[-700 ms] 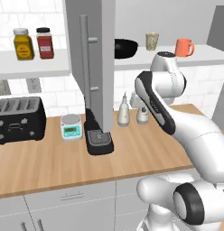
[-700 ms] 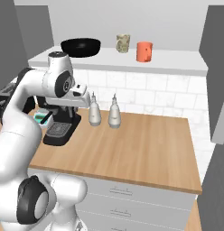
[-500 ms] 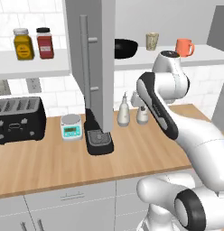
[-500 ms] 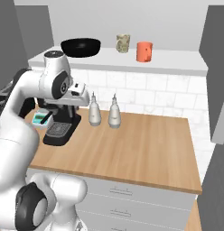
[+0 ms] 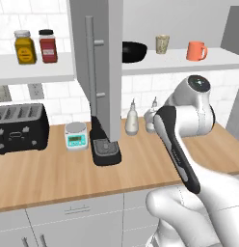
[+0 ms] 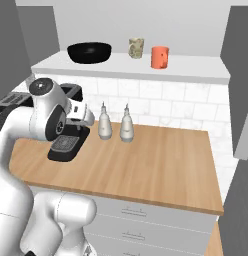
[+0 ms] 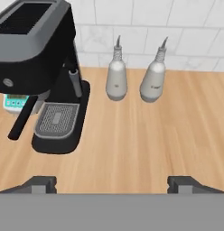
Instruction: Gather all objects into one cabinet and sort the glasses and bowls to opposite sides.
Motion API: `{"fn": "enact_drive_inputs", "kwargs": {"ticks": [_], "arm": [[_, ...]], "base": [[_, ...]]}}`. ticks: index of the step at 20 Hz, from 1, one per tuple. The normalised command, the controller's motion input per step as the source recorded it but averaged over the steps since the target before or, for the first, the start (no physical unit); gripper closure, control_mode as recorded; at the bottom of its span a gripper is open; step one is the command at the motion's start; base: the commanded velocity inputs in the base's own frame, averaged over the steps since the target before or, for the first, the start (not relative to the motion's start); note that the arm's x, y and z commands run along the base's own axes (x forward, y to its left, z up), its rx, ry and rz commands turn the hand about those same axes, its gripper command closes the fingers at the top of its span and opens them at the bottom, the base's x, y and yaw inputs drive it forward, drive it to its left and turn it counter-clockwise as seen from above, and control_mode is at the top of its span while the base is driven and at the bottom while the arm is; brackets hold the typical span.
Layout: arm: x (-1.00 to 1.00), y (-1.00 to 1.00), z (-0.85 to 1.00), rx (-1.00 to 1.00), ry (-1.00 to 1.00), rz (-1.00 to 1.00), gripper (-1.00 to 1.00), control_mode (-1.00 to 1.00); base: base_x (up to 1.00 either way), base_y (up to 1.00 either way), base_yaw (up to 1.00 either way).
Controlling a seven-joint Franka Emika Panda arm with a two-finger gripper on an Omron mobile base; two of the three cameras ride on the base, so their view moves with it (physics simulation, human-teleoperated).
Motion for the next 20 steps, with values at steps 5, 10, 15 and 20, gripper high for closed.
{"fn": "enact_drive_inputs", "kwargs": {"ticks": [5,10,15,20], "arm": [[0.00,0.00,0.03,0.00,-0.07,0.00,-1.00,-1.00],[-0.08,0.00,0.07,0.00,-0.14,0.00,-1.00,1.00],[0.00,0.00,0.00,0.00,0.00,0.00,-1.00,1.00],[0.00,0.00,0.00,0.00,0.00,0.00,-1.00,1.00]], "base": [[0.00,0.00,0.00],[-0.24,0.00,0.00],[-0.99,0.00,0.00],[-0.78,0.53,0.04]]}}
